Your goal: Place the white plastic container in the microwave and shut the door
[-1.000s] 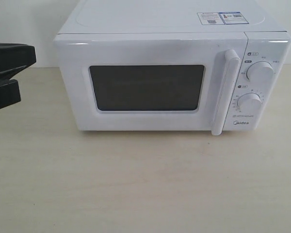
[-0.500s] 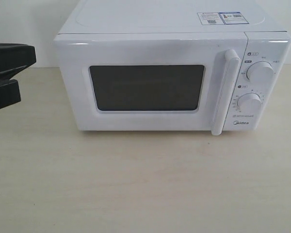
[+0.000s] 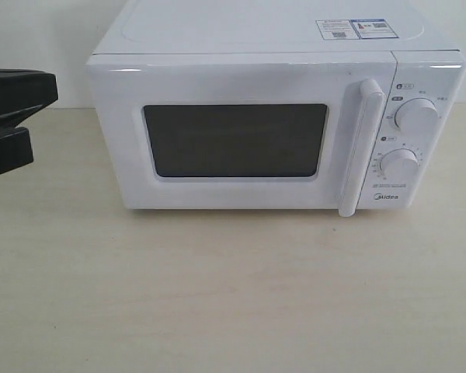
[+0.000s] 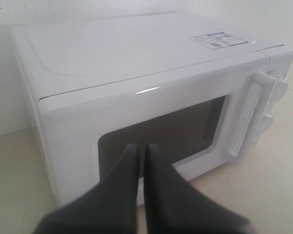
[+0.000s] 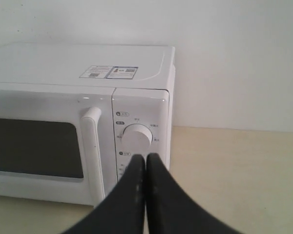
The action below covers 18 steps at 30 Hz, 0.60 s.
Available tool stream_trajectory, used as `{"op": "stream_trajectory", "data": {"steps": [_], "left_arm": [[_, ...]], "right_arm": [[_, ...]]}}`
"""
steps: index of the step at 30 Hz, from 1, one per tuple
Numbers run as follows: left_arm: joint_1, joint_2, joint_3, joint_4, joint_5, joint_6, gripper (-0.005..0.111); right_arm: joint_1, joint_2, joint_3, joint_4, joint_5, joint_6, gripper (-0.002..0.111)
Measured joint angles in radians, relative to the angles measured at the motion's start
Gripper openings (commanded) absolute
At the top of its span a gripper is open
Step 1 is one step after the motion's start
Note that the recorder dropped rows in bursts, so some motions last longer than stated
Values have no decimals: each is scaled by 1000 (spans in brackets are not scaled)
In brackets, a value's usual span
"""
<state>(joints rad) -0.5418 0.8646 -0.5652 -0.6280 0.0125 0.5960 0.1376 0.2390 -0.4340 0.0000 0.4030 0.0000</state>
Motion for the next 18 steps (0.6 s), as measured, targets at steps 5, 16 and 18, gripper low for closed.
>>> {"op": "stream_trajectory", "data": {"steps": [5, 16, 18], "left_arm": [[0, 0, 0, 0, 0, 0, 4], [0, 0, 0, 0, 0, 0, 4], [0, 0, 0, 0, 0, 0, 4]], "right_arm": [[-30, -2, 19, 0, 18, 0, 0], [-47, -171, 305, 0, -171, 0, 0], [-47, -210, 354, 0, -179, 0, 0]]}}
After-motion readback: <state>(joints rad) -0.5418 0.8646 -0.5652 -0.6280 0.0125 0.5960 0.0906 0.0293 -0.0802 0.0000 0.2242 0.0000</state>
